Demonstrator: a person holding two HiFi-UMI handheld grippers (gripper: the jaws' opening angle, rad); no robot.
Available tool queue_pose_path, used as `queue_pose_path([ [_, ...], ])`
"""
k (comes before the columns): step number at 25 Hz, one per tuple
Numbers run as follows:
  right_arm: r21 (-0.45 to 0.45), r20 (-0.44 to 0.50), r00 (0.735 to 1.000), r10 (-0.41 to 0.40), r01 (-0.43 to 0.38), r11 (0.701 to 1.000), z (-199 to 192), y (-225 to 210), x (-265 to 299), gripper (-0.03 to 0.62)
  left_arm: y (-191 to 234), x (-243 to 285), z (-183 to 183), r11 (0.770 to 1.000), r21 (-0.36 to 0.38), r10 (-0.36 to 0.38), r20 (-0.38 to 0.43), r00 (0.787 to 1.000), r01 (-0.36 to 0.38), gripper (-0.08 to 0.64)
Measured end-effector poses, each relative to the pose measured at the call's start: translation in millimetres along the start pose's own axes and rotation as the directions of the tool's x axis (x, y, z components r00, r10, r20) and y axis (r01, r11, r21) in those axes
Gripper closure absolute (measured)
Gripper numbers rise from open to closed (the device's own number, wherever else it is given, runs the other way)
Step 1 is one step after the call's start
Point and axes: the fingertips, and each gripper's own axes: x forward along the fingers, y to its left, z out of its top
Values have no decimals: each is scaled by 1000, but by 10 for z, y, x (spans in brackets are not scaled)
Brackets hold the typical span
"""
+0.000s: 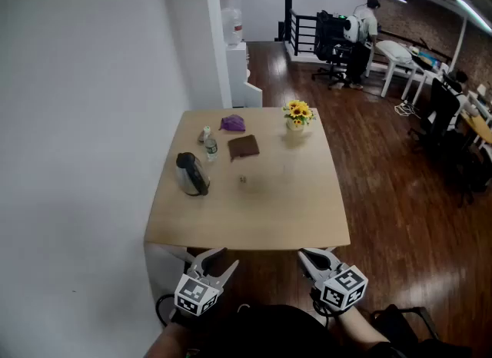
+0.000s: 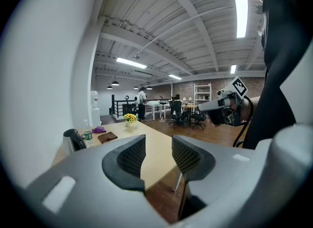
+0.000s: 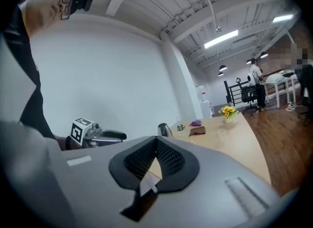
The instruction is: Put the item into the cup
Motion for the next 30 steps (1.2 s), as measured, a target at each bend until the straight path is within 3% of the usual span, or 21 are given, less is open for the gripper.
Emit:
queue_pose_path([
  [21,-38,-2,998,60,-60,998,100,-410,-301,584,-380,581,127,999,4,42,-7,999,-42,397],
  [30,-21,6,997,76,-76,997,117,-576,-245,584,-263,721,41,998,-1,65,-38,997,-65,397],
])
